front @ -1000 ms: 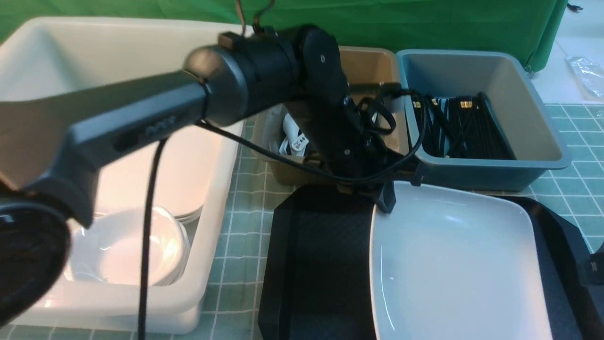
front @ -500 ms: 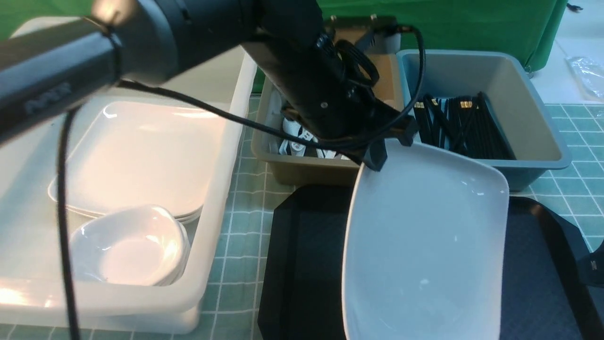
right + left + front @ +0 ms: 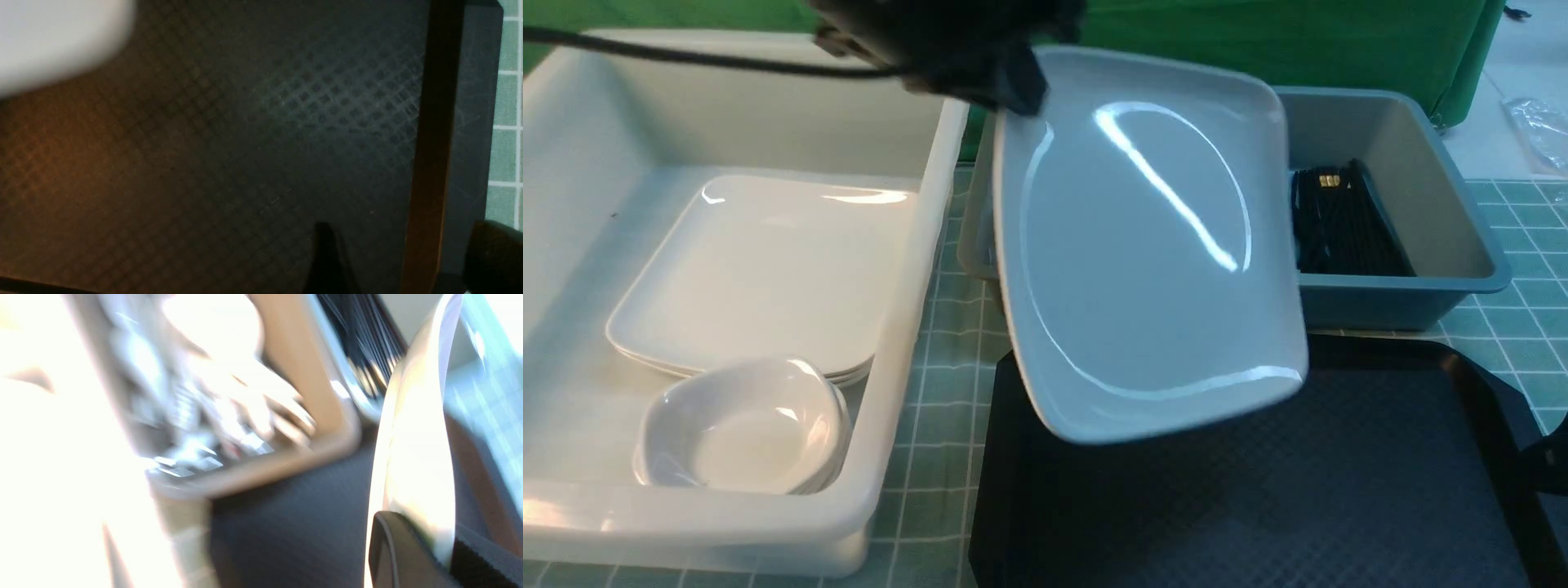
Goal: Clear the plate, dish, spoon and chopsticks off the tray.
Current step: Use the left arm to put the plate into the large storage box on the left
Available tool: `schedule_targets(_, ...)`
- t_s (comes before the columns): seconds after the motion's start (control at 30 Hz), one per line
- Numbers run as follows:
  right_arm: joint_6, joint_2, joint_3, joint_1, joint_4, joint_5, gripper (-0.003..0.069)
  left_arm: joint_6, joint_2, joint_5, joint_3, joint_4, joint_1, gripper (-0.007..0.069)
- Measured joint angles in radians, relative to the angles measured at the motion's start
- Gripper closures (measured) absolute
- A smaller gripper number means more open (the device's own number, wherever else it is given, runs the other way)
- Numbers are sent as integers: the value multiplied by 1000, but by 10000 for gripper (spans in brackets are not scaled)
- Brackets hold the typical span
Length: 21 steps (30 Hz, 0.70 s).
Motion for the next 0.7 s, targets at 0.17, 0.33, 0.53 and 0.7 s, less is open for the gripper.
schedule_targets(0.17, 0, 0, 0, 0, 0, 0, 200, 25, -62, -2, 0, -97, 256, 601)
schedule_targets(0.33, 0, 0, 0, 0, 0, 0, 200, 103, -71, -17, 2, -264, 543, 598)
schedule_targets(0.53, 0, 0, 0, 0, 0, -1, 200, 186, -63, -96, 109, -350, 772, 598)
schedule_targets(0.7, 0, 0, 0, 0, 0, -3, 200, 251, -47, -260, 369, -454, 825, 595)
